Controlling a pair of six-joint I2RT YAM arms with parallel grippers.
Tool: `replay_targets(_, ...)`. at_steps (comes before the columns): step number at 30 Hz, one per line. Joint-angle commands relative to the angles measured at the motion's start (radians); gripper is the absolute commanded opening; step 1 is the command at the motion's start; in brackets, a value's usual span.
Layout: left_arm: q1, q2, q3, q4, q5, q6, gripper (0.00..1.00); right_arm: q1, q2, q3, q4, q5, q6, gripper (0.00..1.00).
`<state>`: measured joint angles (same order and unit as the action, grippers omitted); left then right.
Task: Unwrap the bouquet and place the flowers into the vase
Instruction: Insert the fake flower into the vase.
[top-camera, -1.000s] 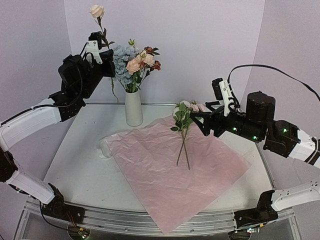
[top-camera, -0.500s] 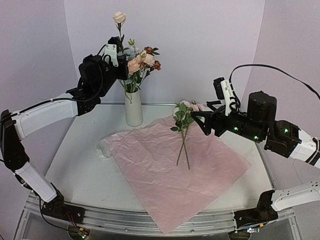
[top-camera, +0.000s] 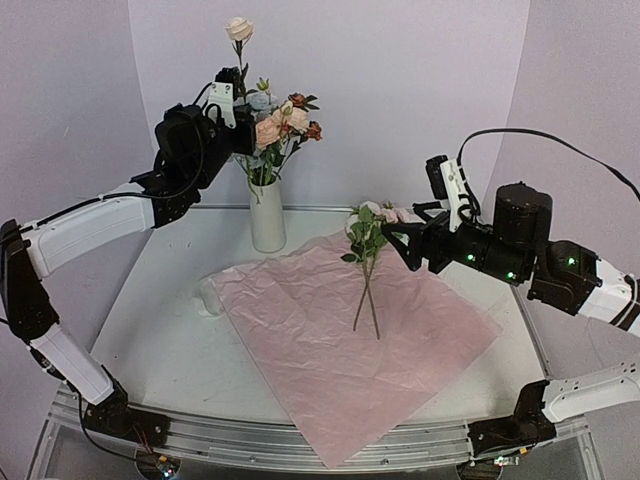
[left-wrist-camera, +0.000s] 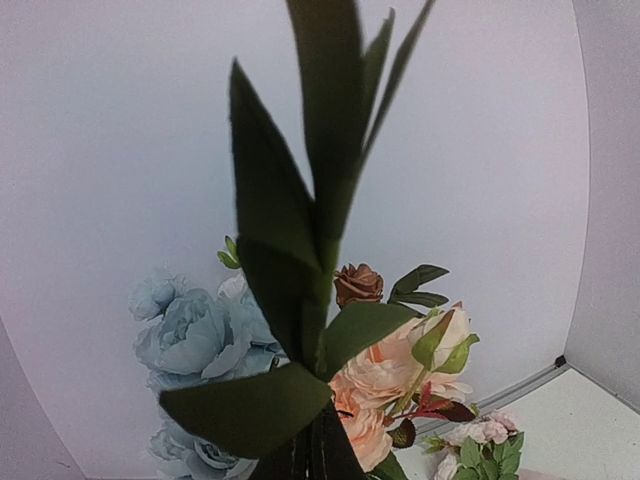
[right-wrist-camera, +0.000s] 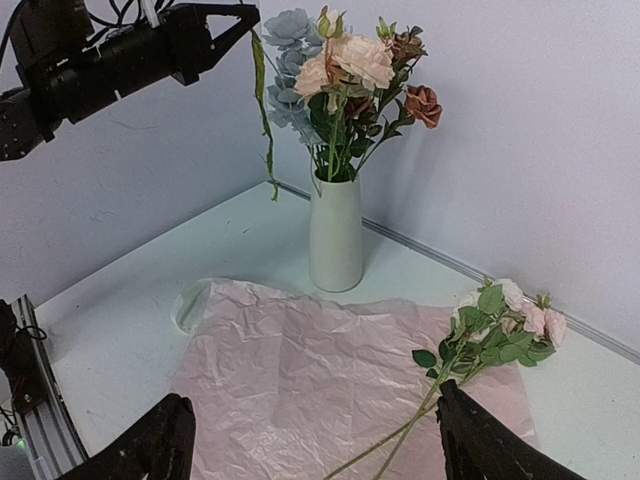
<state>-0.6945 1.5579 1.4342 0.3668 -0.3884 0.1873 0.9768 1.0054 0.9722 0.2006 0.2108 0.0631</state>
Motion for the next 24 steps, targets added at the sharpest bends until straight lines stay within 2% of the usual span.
replay_targets(1, 0.005, -0.057, 0.047, 0.029, 0.015, 0.022, 0.0, 0.0, 0.004, 0.017, 0.027, 0.013, -0.011, 0.84)
replay_targets(24, 0.006, -0.075, 0.046, 0.03, 0.033, 0.021, 0.0, 0.0, 0.008, 0.016, 0.026, 0.014, -0.006, 0.84)
